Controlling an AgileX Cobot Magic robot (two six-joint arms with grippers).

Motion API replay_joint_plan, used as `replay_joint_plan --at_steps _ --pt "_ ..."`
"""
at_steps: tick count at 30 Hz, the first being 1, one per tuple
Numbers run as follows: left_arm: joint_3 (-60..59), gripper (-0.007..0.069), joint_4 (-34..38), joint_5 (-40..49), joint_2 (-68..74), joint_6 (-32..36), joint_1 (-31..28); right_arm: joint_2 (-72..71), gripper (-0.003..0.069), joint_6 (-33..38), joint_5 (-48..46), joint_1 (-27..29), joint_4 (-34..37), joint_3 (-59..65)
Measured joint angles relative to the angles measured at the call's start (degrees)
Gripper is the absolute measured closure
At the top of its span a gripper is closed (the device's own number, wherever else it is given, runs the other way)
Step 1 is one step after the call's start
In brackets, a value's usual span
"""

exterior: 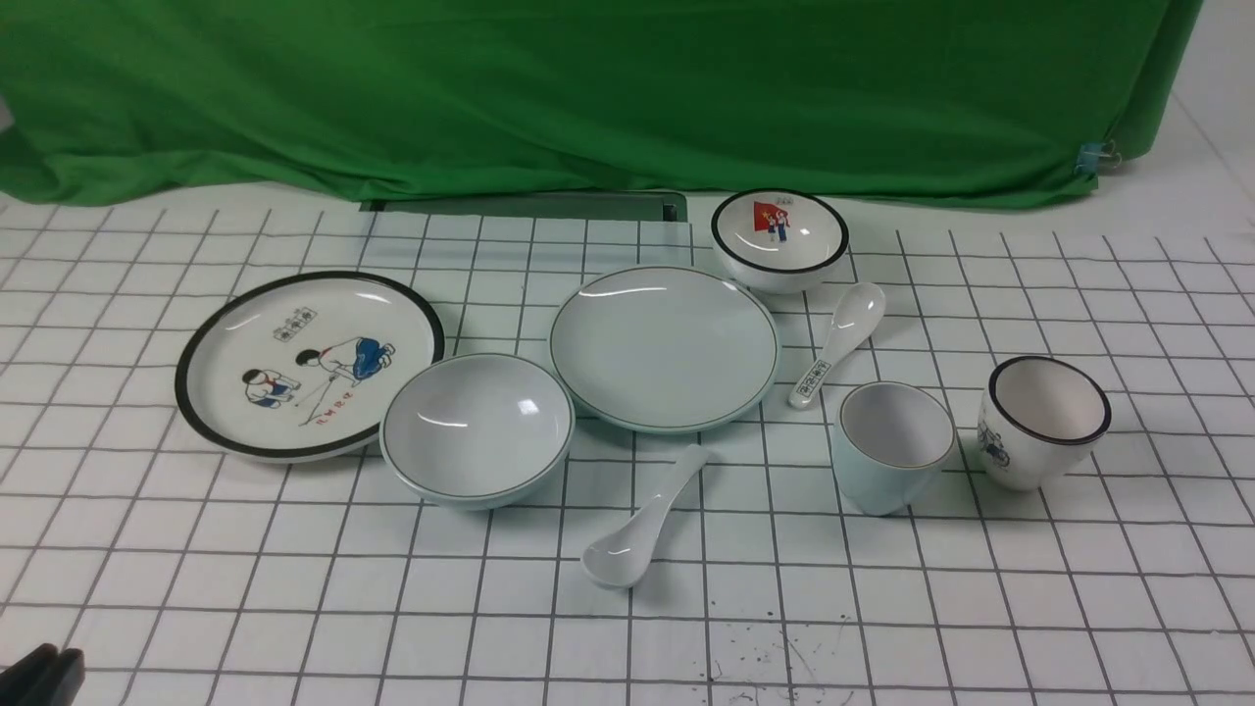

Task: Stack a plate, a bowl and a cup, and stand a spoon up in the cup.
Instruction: Use the left arm to grab a blue rice bowl

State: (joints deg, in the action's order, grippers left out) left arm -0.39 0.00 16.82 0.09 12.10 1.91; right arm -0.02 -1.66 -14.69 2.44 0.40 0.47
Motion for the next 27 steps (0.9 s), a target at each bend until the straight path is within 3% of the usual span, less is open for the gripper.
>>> replay_joint_plan --at_steps 9,14,18,20,23,25,27 --pt "0.0 0.0634 0.0 -0.5 0.0 0.0 0.0 0.0 0.0451 0.0 1.2 0.0 0.0 0.0" --pt "0.0 0.0634 0.0 -8.7 0.0 0.2 0.0 0.0 0.0441 0.0 8.0 0.0 0.0 0.0" --pt "0.0 0.0634 -1.3 -21.2 0.0 0.2 0.0 0.0 0.0434 0.0 20.7 0.0 0.0 0.0" --pt "0.0 0.0634 -2.7 -28.9 0.0 0.2 0.0 0.0 0.0431 -0.1 31.6 0.0 -0.1 0.0" --pt "0.0 0.0634 -3.9 -33.0 0.0 0.2 0.0 0.0 0.0426 -1.0 37.9 0.0 -0.1 0.0" --pt "0.0 0.0634 -4.7 -36.9 0.0 0.0 0.0 0.0 0.0422 -5.8 43.6 0.0 -0.4 0.0" --pt "0.0 0.0634 -4.5 -40.5 0.0 -4.3 0.0 0.0 0.0421 -10.0 47.0 0.0 -0.4 0.0"
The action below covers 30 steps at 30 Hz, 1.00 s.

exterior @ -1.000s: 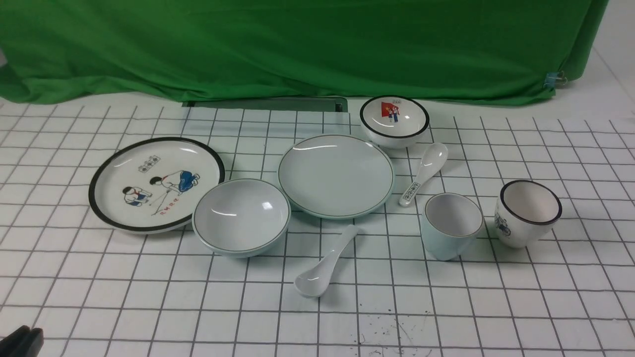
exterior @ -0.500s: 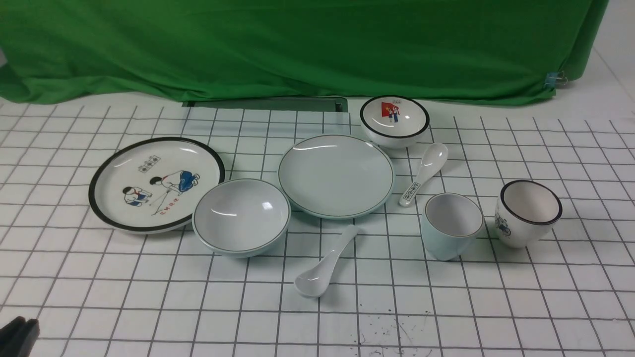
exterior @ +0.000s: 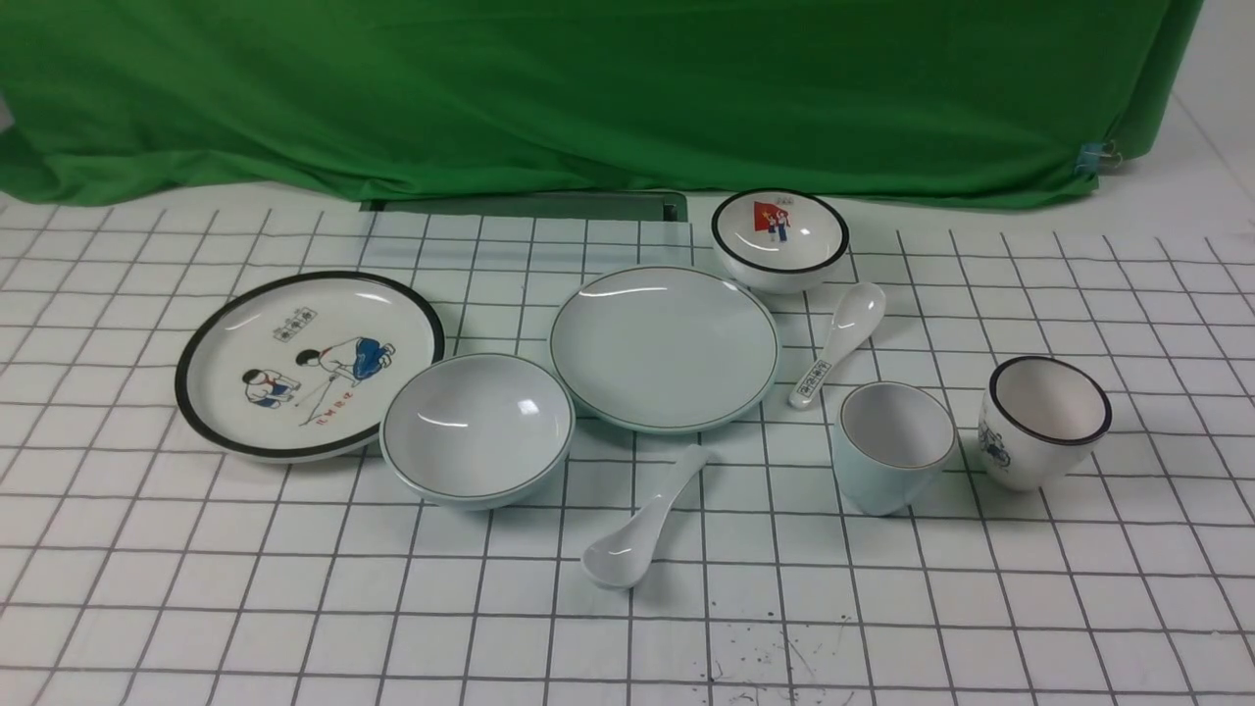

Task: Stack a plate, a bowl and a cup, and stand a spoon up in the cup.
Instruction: Use the left arm to grab a blue rice bowl

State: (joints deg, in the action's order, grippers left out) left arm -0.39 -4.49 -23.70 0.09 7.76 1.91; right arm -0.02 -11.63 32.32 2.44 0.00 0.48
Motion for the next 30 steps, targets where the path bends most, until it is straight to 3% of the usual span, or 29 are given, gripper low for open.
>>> replay_joint_plan --at_steps 4,8,9,12,15,20,25,30 --pt "0.0 0.0634 0.9 -8.9 0.0 -18.7 0.0 0.0 0.0459 -7.3 3.1 0.0 0.0 0.0" --pt "4.5 0.0634 1.0 -9.1 2.1 -25.5 0.0 0.4 0.06 -8.1 -2.3 0.0 0.0 -4.0" --pt "5.6 0.0634 0.9 -8.6 2.4 -25.5 0.0 0.6 0.061 -8.0 -3.0 0.0 0.0 -4.8" --pt "17.6 0.0634 0.9 4.8 9.7 -26.5 0.0 4.7 0.0641 -2.3 -7.8 0.0 0.0 -12.1" --pt "26.8 0.0634 0.1 14.3 20.9 -23.5 0.0 10.1 0.0643 4.8 -9.8 0.0 0.0 -17.2" --pt "29.4 0.0634 -0.2 15.2 39.3 -21.7 0.0 20.2 0.0643 14.0 -15.3 0.0 0.0 -19.2" --pt "32.8 0.0634 -0.2 22.7 55.4 -24.4 1.6 30.5 0.0643 15.5 -28.6 -0.7 0.0 -19.5" --pt "45.6 0.0634 1.2 45.1 73.4 -17.0 9.8 45.1 0.0643 16.6 -48.6 -6.2 0.0 -24.5"
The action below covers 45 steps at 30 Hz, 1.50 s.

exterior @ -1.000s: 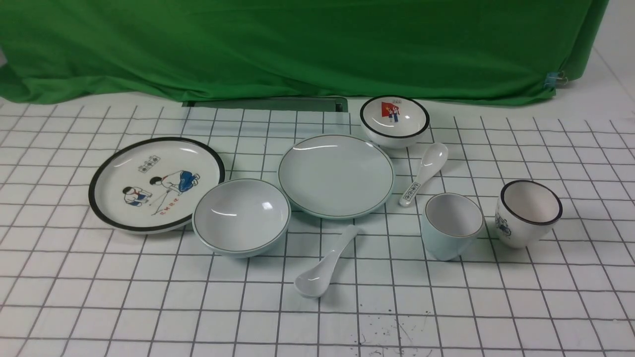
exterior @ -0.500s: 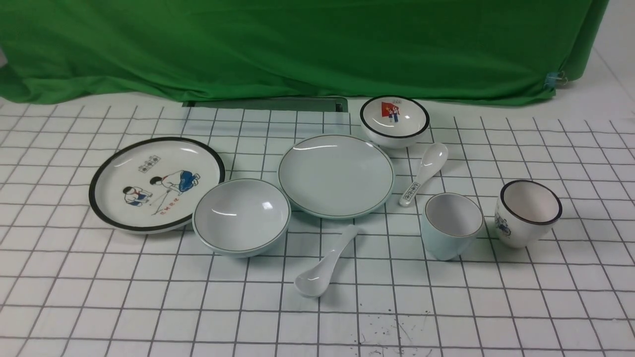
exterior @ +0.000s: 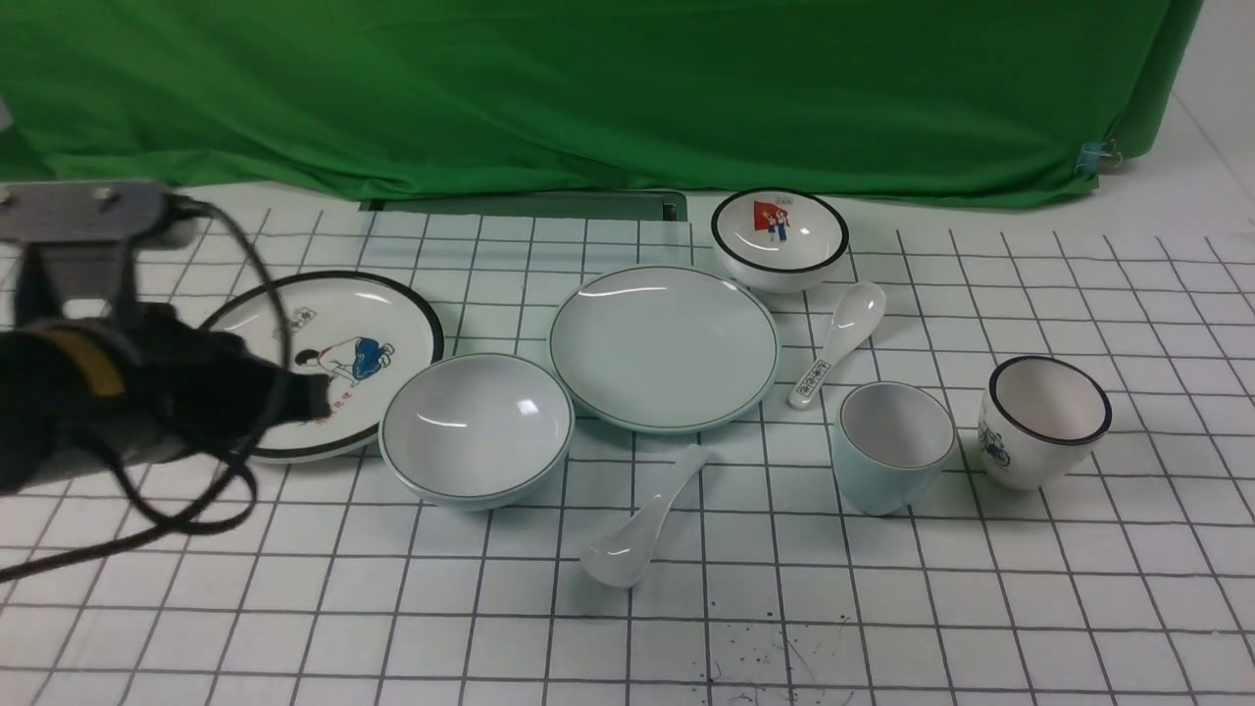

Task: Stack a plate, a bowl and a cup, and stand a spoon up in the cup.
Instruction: Use the left arm to grab a blue rice bowl, then use the left arm to put the blue rice bowl into the blue large plate in the middle

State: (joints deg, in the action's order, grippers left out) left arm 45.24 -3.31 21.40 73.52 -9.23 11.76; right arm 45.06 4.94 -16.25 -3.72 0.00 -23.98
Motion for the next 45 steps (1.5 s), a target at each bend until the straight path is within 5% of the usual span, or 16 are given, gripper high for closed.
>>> replay_joint_plan --at_steps 4,14,17,20,28,30,37,45 --pt "7.8 0.0619 0.6 6.5 7.9 2.4 2.6 6.7 0.0643 1.0 -3.6 -4.8 0.0 -2.5" --pt "21.4 0.0218 1.1 16.3 25.5 2.9 3.1 18.0 0.0643 3.9 -4.5 -17.4 0.0 -6.8" --pt "21.6 0.0159 1.2 16.0 28.8 2.5 3.0 18.1 0.0641 3.9 -4.4 -19.2 0.0 -6.8" --pt "21.7 0.0188 1.6 16.0 31.7 3.0 3.0 18.1 0.0639 3.9 -3.9 -19.6 0.0 -6.8" --pt "24.7 0.0597 5.2 12.8 32.4 5.2 3.0 18.1 0.0629 3.9 -3.5 -19.6 0.0 -6.9" --pt "27.4 0.0632 8.0 13.5 32.2 7.9 3.0 18.1 0.0627 3.9 -3.5 -19.6 0.0 -6.9" --pt "41.7 0.0636 24.1 15.5 35.4 21.3 3.4 18.1 0.062 3.9 -2.4 -19.6 0.0 -6.9" --pt "54.5 0.0636 25.2 14.9 49.4 23.3 5.3 18.1 0.0615 4.0 1.0 -19.6 0.0 -6.9"
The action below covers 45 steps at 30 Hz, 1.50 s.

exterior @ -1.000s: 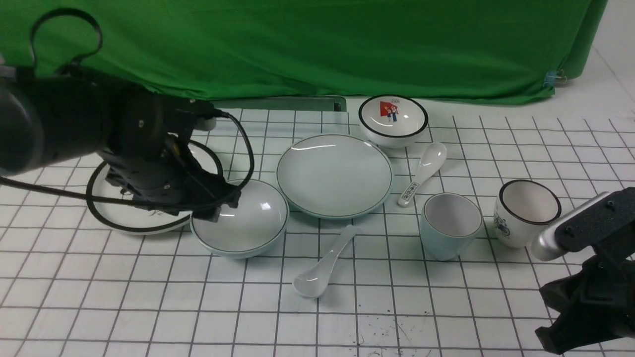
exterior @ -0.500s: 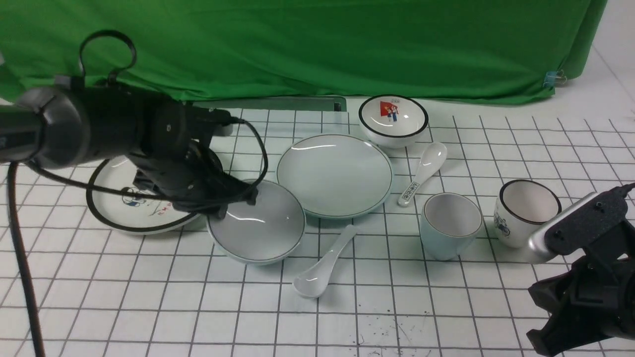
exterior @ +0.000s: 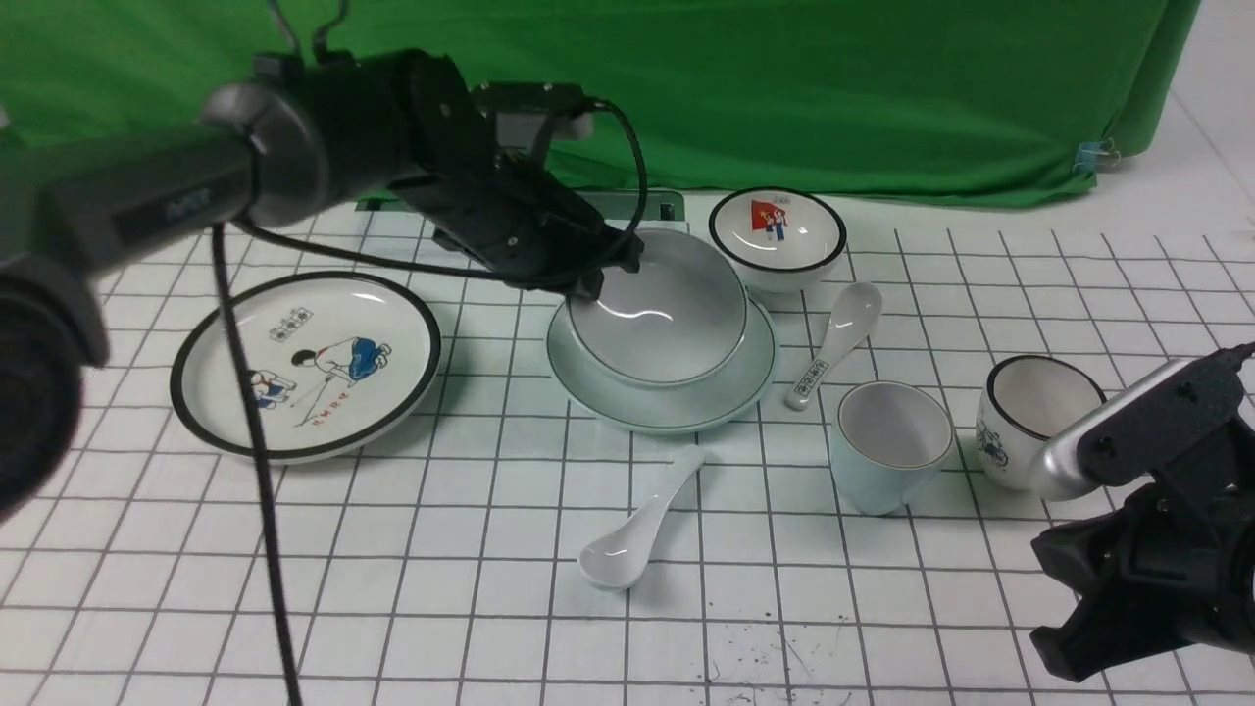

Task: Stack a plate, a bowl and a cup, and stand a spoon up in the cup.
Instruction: Use the left arm to put the blue rice bowl into the blue large plate in the middle, then use the right arm to grab a blue teacup

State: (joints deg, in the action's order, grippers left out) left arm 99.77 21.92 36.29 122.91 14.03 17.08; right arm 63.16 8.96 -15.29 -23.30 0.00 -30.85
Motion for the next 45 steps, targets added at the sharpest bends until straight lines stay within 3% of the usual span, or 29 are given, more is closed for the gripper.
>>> replay_joint_plan --at_steps 6,11,14,15,17,18,19,24,30,35,37,40,45 --pt "3.6 0.0635 -0.6 -0.7 4.6 -0.1 0.1 0.2 0.0615 -2.3 -1.7 0.0 0.6 -0.3" --pt "3.9 0.0592 -1.3 -0.9 5.0 -0.2 0.1 4.5 0.0575 -4.8 -10.9 0.0 1.3 -5.8" --pt "3.9 0.0498 -1.8 -0.6 4.9 -0.2 0.1 8.9 0.049 -4.9 -16.3 0.0 1.7 -11.5" --pt "3.9 0.0411 -2.0 0.3 4.2 -0.2 0.1 11.8 0.0414 -4.5 -18.6 0.0 2.1 -16.4" --pt "3.9 0.0319 -2.6 2.2 2.9 -0.2 0.1 15.1 0.0351 -4.1 -19.6 0.0 2.3 -21.4" --pt "3.9 0.0309 -2.8 2.4 2.4 -0.2 0.1 15.4 0.0345 -3.9 -19.8 0.0 2.3 -21.9" --pt "3.9 0.0228 -3.3 4.4 0.1 -0.2 0.1 18.7 0.0314 -3.0 -20.0 0.0 2.3 -26.8" --pt "3.9 0.0137 -4.2 9.5 -10.4 -0.2 0.1 28.6 0.0296 0.6 -21.2 0.0 2.3 -38.1" --pt "-2.1 0.0185 -3.3 10.5 -21.9 -0.2 0.1 38.5 0.0294 3.2 -22.8 0.0 -2.9 -44.7" --pt "-14.0 0.0253 -2.7 5.6 -29.3 0.1 0.1 42.8 0.0309 4.0 -23.5 0.5 -4.2 -45.3" --pt "-19.0 0.0278 -1.2 3.5 -31.6 1.4 0.1 43.8 0.0372 4.3 -23.9 0.5 -4.1 -45.3" --pt "-24.7 0.0312 1.9 2.3 -33.1 3.3 0.1 44.0 0.054 4.6 -24.6 0.5 -2.5 -45.5" --pt "-30.5 0.0344 4.2 2.5 -33.0 6.3 0.1 43.0 0.0578 5.6 -28.3 -0.1 0.0 -49.3"
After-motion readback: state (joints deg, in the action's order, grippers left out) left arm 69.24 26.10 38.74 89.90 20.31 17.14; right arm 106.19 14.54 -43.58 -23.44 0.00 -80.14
